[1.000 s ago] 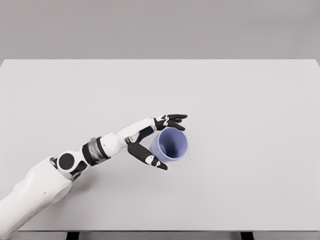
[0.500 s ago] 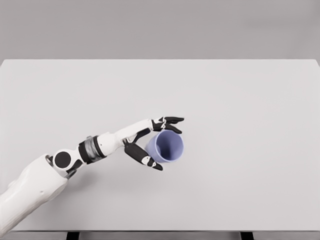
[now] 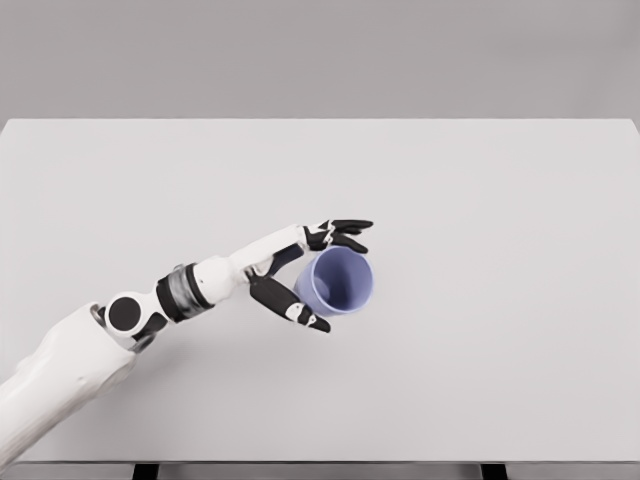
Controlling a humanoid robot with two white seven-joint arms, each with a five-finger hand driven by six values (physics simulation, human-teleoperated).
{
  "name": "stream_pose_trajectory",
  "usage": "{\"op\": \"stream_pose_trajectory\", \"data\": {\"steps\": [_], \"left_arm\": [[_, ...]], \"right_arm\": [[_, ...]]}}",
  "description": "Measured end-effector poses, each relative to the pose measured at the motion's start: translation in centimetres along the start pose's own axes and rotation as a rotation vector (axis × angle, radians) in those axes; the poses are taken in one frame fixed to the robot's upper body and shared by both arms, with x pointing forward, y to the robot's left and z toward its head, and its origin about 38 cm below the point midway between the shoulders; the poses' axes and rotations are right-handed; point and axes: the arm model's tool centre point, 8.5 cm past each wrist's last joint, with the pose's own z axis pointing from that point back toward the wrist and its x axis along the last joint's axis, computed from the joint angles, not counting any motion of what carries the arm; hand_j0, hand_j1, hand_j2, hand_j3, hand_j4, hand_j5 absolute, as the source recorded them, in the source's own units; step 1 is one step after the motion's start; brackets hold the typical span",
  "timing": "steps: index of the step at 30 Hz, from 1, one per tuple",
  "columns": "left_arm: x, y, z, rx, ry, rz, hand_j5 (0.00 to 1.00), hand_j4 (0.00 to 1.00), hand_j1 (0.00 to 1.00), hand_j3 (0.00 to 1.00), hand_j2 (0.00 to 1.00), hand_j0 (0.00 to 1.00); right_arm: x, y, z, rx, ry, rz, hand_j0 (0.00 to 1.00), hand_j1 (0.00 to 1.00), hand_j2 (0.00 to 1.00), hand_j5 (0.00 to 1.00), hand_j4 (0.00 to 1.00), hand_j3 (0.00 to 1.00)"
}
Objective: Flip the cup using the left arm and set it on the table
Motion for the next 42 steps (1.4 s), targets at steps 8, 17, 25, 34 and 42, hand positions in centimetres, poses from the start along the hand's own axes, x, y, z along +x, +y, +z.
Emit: {"op": "stream_pose_trajectory", "data": {"steps": [8,17,25,34,42], "left_arm": [[0.8,0.1,-0.3,0.011,-0.034,0.025,1.0,1.0,1.0,1.0,1.0,1.0],[-0.1,0.9,0.2,-0.011,0.022,-0.032,1.0,1.0,1.0,1.0,1.0,1.0],[-1.7,6.4,6.6,0.052,0.251,-0.239,1.0,1.0,1.0,1.0,1.0,1.0],[-0.1,8.9,9.3,0.047,0.318,-0.34,1.0,1.0,1.0,1.0,1.0,1.0],[1.6,9.9,9.5,0.007,0.332,-0.414,1.0,1.0,1.0,1.0,1.0,1.0]], "right_arm": [[0.0,0.0,0.0,0.0,0.0,0.0,1.0,1.0,1.0,1.0,1.0,1.0],[0.0,0.0,0.0,0.0,0.0,0.0,1.0,1.0,1.0,1.0,1.0,1.0],[0.0,0.0,0.0,0.0,0.0,0.0,1.0,1.0,1.0,1.0,1.0,1.0],[0.0,0.0,0.0,0.0,0.0,0.0,1.0,1.0,1.0,1.0,1.0,1.0],[0.0,0.0,0.0,0.0,0.0,0.0,1.0,1.0,1.0,1.0,1.0,1.0]]}}
